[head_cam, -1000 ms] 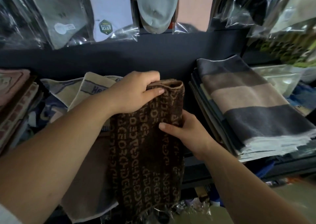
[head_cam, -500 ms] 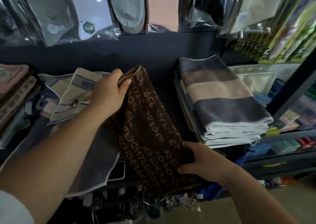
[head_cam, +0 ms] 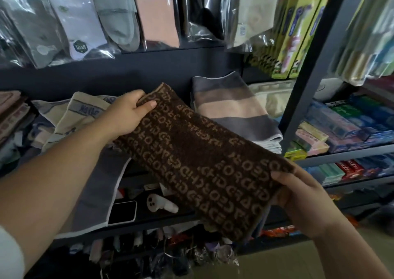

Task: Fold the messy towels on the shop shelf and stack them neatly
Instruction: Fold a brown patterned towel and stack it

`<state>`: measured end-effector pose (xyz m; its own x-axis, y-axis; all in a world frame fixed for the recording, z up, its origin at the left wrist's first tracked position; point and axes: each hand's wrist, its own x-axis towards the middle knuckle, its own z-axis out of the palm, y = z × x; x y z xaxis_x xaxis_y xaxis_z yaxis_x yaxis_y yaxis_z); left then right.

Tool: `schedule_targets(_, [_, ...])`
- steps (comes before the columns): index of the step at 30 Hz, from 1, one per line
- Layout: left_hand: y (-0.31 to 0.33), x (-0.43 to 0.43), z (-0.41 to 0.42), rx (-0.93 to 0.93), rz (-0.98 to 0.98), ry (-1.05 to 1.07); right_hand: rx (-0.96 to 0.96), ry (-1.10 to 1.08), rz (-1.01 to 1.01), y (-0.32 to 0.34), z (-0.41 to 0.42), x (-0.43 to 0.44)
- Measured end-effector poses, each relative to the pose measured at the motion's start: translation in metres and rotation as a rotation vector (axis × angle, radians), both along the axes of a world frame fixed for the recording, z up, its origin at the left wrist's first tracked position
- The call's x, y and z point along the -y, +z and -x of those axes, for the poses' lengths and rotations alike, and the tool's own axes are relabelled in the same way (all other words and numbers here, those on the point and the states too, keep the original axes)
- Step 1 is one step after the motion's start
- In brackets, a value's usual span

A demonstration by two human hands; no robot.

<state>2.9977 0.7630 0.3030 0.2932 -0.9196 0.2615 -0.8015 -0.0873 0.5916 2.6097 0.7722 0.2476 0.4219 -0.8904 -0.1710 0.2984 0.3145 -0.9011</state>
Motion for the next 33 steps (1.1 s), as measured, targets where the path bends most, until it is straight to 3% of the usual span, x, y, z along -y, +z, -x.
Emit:
schedule_targets(9, [0.041, 0.07, 0.032, -0.035, 0.039, -0.077, 0.18, -0.444, -0.046, 0.043, -0.012, -0.003])
schedule_targets(22, [0.007, 0.21, 0.017, -0.055, -0.008, -0.297, 0.126, -0.687, 0.048, 0.041, -0.064, 0.042])
schedule_targets(28, [0.01, 0.272, 0.021, -0.047, 0.057, -0.363, -0.061, -0.664, 0.079, 0.037, -0.086, 0.057])
schedule_targets(33, [-0.011, 0.295, 0.02, 0.293, -0.104, -0.378, -0.273, -0.594, 0.036, 0.023, -0.094, 0.061])
